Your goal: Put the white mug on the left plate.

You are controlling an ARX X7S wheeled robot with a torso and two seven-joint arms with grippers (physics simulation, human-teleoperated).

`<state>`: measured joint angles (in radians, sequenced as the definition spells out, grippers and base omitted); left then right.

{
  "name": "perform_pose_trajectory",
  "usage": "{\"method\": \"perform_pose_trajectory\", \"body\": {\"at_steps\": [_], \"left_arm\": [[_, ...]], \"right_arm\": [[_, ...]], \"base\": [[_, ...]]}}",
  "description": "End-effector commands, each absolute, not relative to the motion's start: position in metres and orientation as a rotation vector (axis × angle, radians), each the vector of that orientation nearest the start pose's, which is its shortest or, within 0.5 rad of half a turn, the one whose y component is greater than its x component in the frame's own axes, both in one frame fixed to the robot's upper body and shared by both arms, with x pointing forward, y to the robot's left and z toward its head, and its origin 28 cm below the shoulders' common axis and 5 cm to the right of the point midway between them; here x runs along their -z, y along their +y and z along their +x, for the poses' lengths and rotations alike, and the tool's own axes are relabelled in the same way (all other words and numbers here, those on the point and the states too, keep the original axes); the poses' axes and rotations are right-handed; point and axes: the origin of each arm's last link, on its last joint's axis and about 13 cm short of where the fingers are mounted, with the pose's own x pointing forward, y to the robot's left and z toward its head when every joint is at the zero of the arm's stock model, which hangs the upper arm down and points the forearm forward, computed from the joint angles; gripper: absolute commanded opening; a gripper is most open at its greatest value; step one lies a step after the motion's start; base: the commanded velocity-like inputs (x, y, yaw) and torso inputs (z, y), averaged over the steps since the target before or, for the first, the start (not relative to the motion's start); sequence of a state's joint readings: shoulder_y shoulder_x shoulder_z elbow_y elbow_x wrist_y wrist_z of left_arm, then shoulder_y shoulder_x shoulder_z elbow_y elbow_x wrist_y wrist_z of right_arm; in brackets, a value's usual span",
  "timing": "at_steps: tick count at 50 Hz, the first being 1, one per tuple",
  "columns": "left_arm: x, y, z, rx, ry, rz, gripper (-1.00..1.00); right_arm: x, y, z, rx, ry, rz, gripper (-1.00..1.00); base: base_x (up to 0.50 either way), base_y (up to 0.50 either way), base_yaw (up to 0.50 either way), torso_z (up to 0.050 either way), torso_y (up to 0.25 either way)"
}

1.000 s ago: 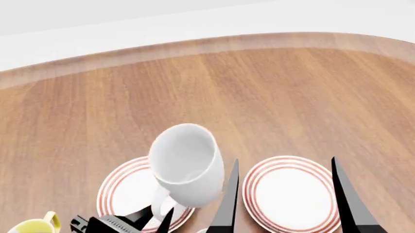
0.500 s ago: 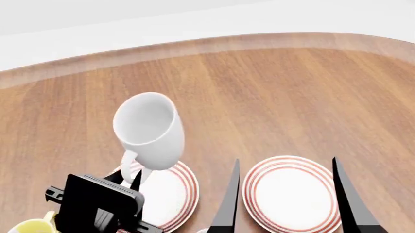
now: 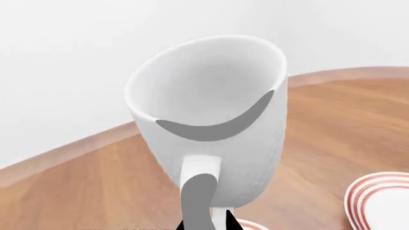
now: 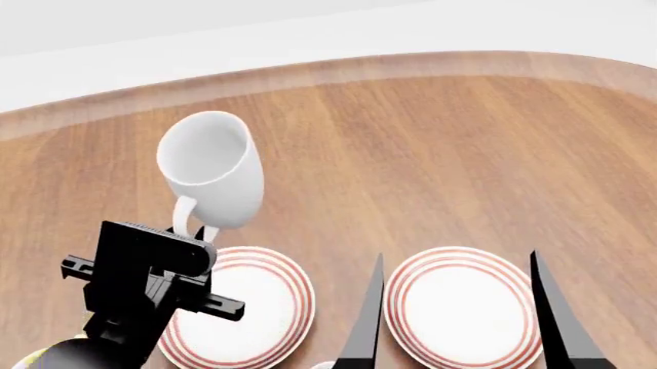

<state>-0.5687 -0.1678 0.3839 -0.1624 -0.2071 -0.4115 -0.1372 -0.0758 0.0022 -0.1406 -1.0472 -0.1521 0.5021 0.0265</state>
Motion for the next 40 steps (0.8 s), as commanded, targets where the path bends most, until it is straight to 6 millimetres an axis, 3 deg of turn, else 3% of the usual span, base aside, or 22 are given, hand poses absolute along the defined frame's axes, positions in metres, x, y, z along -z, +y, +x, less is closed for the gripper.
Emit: {"method": "perform_pose_trajectory", "body": {"at_steps": [1, 17, 40], "left_arm": [[-0.095, 0.184, 0.334, 0.13, 0.074, 0.146, -1.0], [-0.089, 0.183, 0.34, 0.105, 0.116, 0.13, -1.0], [-0.048, 0.181, 0.333, 0.1, 0.2, 0.162, -1.0]], "right_arm": [[-0.172, -0.083, 0.145, -0.007, -0.473, -0.065, 1.0], [-0.172, -0.083, 0.145, -0.012, -0.47, -0.065, 1.0], [-0.172, -0.081, 0.145, -0.025, -0.462, -0.059, 1.0]], "base": [[0.0, 0.0, 0.0, 0.0, 0.0], [0.0, 0.0, 0.0, 0.0, 0.001], [0.0, 0.0, 0.0, 0.0, 0.0]]}}
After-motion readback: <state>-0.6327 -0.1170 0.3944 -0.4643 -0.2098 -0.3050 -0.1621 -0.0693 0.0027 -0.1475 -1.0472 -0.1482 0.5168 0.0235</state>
